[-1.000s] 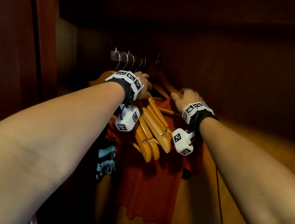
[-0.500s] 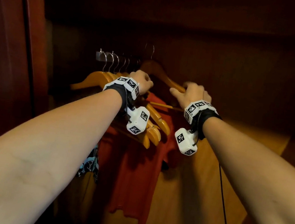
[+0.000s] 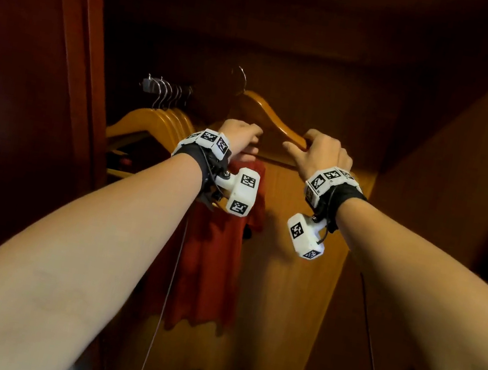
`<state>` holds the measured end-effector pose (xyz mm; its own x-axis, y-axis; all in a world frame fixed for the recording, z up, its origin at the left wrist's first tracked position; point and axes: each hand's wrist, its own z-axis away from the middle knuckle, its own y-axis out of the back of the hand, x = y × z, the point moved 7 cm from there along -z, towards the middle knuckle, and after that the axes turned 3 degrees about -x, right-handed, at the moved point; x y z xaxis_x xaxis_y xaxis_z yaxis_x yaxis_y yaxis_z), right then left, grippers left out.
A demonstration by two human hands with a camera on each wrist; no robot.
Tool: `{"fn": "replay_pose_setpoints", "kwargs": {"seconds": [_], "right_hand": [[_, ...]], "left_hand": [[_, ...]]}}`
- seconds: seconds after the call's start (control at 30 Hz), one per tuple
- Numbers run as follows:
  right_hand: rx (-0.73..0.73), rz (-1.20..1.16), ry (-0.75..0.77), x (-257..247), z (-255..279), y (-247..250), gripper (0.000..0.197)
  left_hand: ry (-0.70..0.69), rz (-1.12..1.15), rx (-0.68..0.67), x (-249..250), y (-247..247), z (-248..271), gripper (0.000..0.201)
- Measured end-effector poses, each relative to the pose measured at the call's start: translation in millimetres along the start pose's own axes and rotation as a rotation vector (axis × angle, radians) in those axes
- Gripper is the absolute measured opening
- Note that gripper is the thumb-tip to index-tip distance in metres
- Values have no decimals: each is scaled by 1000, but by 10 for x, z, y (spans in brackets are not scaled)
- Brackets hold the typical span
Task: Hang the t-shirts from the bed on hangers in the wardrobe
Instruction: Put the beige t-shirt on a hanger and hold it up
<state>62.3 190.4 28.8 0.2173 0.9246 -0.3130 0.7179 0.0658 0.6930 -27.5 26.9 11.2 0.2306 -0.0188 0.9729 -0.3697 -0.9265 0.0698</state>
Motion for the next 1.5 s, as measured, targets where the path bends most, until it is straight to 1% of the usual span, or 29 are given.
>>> {"fn": "replay_pose_setpoints", "kwargs": {"seconds": [0.1,0.2,0.3,0.37,0.47,0.53,0.63,0.7,0.77,0.83,0.9,1.0,1.07,1.17,1.23,1.3,1.4,1.5], "right_hand": [[16,14,-43,85,421,208,33],[-8,13,-100,256,794,448,30],[-53,-2,-158,475,1181,739,26],[-65,-4,-196,607,1446,935,25],[-47,2,-254,847,1868,1211,24],[-54,-5,-301,1047,2162,1373,23],[-106,7,-387,1385,2618,1632,25],[-149,-6,-434,1631,2919,1828,19],[-211,11,-490,1896,3259,2012,13],[-237,52,-548,2185,3624,2238,12],[-236,89,-630,2469,4025,2504,14],[-218,72,-782,2902,4630,2809,23],[-184,31,-831,3187,4974,2953,29],[-146,15,-874,3591,5385,3168,20],[-96,51,-909,3870,5600,3333,18],[-26,115,-961,4173,5781,3548,20],[35,236,-1055,4678,5978,3847,18],[65,290,-1137,5268,6091,4068,16]], "left_hand": [[28,175,-107,-37,-238,329,25],[51,396,-183,-25,-458,667,19],[126,613,-284,-83,-718,1010,29],[165,657,-344,-140,-896,1246,33],[241,672,-392,-270,-1212,1626,49],[289,674,-398,-369,-1444,1896,53],[357,689,-386,-508,-1818,2342,48],[399,743,-382,-579,-2111,2662,41],[438,793,-387,-669,-2427,3008,29],[465,818,-415,-756,-2782,3369,19],[510,839,-457,-854,-3166,3733,17],[572,824,-528,-959,-3741,4234,18],[579,789,-604,-972,-4092,4556,18],[574,738,-663,-984,-4577,4964,19],[588,743,-676,-1004,-4922,5163,28],[639,746,-719,-1022,-5327,5346,33],[738,741,-807,-1066,-5987,5538,19],[804,731,-904,-1142,-6738,5629,20]]}}
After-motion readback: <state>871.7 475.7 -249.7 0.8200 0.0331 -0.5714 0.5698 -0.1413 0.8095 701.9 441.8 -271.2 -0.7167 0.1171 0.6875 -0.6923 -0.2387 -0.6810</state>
